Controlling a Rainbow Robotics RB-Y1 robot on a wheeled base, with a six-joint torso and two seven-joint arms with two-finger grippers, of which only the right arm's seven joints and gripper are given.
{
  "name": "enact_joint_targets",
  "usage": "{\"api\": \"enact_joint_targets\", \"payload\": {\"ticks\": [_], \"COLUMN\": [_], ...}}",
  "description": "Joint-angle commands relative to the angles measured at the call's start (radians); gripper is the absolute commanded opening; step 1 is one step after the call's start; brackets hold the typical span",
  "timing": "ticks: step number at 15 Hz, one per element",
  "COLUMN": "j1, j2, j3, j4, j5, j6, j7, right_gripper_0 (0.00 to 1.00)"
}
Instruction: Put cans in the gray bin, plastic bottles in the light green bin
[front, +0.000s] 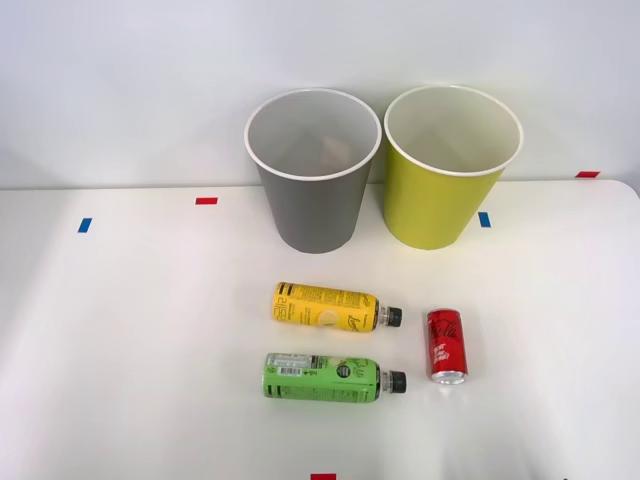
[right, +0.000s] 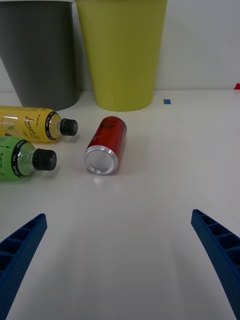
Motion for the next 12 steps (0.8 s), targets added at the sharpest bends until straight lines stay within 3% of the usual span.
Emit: {"api": "enact_joint_targets", "payload": {"ticks": [1, 12], "j1": [0.000, 0.000], "j2": [0.000, 0.000], "j3": [0.000, 0.000], "j4": [0.000, 0.000], "j5": [0.000, 0.000], "j6": [0.000, 0.000], "j7": [0.000, 0.000], "right_gripper_0": [1.00, 1.00]}}
